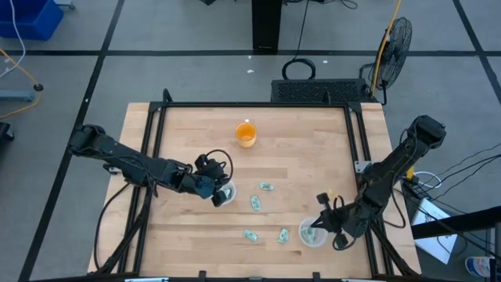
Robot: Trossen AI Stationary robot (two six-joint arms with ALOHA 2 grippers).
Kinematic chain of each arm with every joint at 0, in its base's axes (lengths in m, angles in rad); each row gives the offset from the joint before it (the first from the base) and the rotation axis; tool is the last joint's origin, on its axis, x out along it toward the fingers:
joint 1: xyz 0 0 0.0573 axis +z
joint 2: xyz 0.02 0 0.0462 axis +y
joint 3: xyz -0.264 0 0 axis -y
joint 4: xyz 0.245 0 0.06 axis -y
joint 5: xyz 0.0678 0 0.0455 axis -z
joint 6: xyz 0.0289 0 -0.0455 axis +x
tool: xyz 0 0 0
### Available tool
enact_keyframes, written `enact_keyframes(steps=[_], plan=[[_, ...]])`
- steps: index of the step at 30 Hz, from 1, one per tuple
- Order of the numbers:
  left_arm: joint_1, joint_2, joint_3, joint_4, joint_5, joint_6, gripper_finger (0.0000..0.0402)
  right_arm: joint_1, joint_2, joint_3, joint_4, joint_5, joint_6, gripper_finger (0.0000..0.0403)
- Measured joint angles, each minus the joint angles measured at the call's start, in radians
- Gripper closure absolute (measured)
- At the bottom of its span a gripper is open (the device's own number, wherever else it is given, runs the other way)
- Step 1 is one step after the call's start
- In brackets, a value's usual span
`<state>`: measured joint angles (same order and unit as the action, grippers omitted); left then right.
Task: Pick and place Stevia / Truvia into bins
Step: Put the white stevia packet into the bottom transparent container
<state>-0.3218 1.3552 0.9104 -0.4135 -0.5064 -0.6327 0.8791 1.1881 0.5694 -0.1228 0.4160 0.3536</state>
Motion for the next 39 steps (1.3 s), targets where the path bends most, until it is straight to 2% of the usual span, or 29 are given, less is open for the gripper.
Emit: enact_keyframes(steps=[2,6,9,16,18,21,26,39], plan=[[0.000,0.000,0.000,0.000,0.000,0.000,0.0346,0.000,0.000,0.000,-0.033,-0.009,0.023,0.0403],[0.000,0.000,0.000,0.000,0.000,-0.002,0.0346,0.000,0.013,0.000,-0.019,-0.123,0.025,0.0403],[0.000,0.000,0.000,0.000,0.000,0.000,0.0346,-0.001,0.038,0.000,-0.007,-0.156,0.019,0.0403],[0.002,0.000,0.000,0.004,-0.002,0.000,0.0346,-0.055,0.134,0.000,0.014,-0.161,-0.039,0.0403],[0.002,0.000,0.000,0.004,-0.002,-0.001,0.0346,-0.078,0.157,0.000,0.013,-0.191,-0.055,0.0403],[0.002,0.000,0.000,0.004,-0.002,-0.002,0.0346,-0.104,0.179,0.000,0.015,-0.236,-0.059,0.0403],[0.002,0.000,0.000,0.005,-0.002,-0.003,0.0346,-0.116,0.196,0.000,0.022,-0.237,-0.065,0.0401],[0.002,0.000,-0.001,0.005,-0.002,0.000,0.0346,-0.117,0.191,0.011,0.043,-0.234,-0.114,0.0319]])
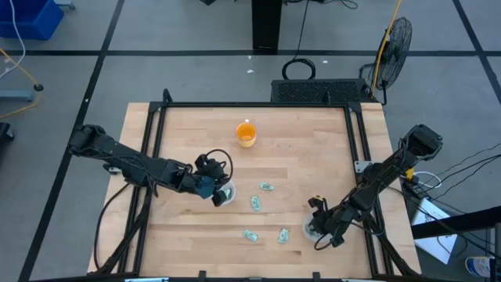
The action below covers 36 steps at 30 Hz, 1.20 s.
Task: Pick and place Stevia / Truvia into bins
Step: Put the white stevia packet into the bottom transparent container, then put the white stevia packet into the top transparent container
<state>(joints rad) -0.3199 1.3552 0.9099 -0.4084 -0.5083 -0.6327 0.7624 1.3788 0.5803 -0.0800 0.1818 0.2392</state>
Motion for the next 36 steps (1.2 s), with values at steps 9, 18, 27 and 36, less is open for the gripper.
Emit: enact_keyframes(steps=[9,18,27,36], plan=[[0.000,0.000,0.000,0.000,0.000,0.001,0.0346,-0.022,0.000,0.073,-0.018,0.000,-0.047,0.0316],[0.000,0.000,0.000,0.001,0.000,0.002,0.0346,-0.095,0.000,0.115,-0.030,0.032,-0.155,0.0316],[0.000,0.000,0.000,0.084,0.000,0.017,0.0346,-0.206,-0.002,0.120,0.001,0.119,-0.260,0.0316],[0.000,0.046,0.001,0.268,0.067,0.096,0.0346,-0.282,-0.002,0.120,0.002,0.321,-0.268,0.0317]])
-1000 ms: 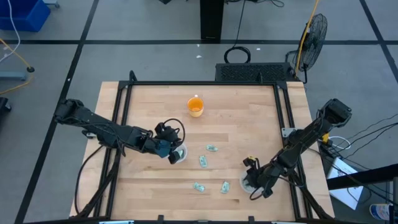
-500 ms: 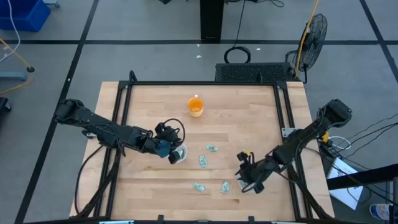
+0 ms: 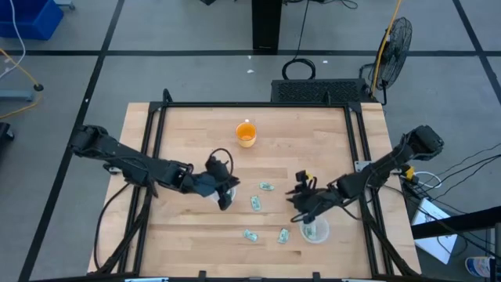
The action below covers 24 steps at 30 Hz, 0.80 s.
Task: Pick and place Stevia / Truvia into bins
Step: Put the white stevia packet into the top transparent container
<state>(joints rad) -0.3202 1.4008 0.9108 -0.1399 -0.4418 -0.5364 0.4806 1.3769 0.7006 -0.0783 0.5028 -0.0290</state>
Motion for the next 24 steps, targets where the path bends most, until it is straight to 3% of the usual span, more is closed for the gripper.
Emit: enact_keyframes(steps=[4,13,16,24], plan=[[-0.004,0.102,0.001,0.128,0.084,0.020,0.0346,-0.015,0.000,0.000,0.002,0.052,0.008,0.0318],[-0.075,0.269,0.000,0.338,0.455,0.000,0.0346,-0.017,0.000,0.000,0.022,0.047,-0.002,0.0319],[-0.121,0.308,0.001,0.379,0.456,0.054,0.0346,-0.017,0.000,0.000,0.023,0.047,-0.002,0.0319],[-0.213,0.404,0.000,0.386,0.287,0.290,0.0346,-0.017,0.000,0.000,0.041,0.043,-0.002,0.0319]])
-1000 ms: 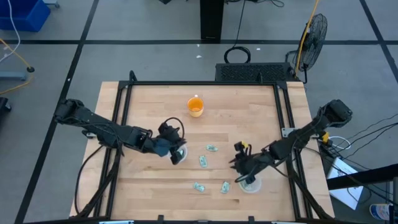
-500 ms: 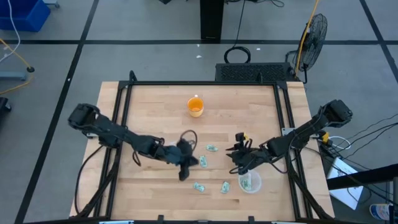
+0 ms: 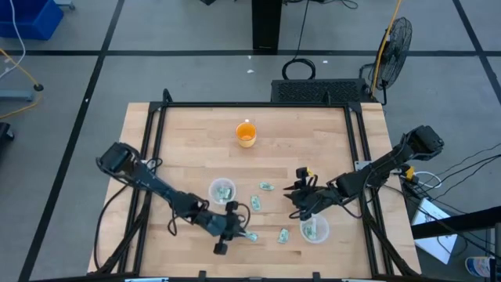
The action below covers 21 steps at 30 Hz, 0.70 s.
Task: Pick and place Stevia / Truvia into bins
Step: Put the white stevia packet into the top transparent container
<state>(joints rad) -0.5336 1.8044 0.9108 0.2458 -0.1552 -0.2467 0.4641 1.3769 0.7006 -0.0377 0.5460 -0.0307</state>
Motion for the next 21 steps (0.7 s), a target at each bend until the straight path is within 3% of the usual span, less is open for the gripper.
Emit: enact_keyframes(steps=[12,21], plan=[[-0.007,0.061,0.043,0.019,-0.035,0.008,0.0341,0.000,0.000,0.000,0.012,-0.001,0.000,0.0319],[-0.006,0.074,0.045,0.021,-0.030,-0.005,0.0256,0.000,0.000,0.000,0.012,-0.001,0.000,0.0319]])
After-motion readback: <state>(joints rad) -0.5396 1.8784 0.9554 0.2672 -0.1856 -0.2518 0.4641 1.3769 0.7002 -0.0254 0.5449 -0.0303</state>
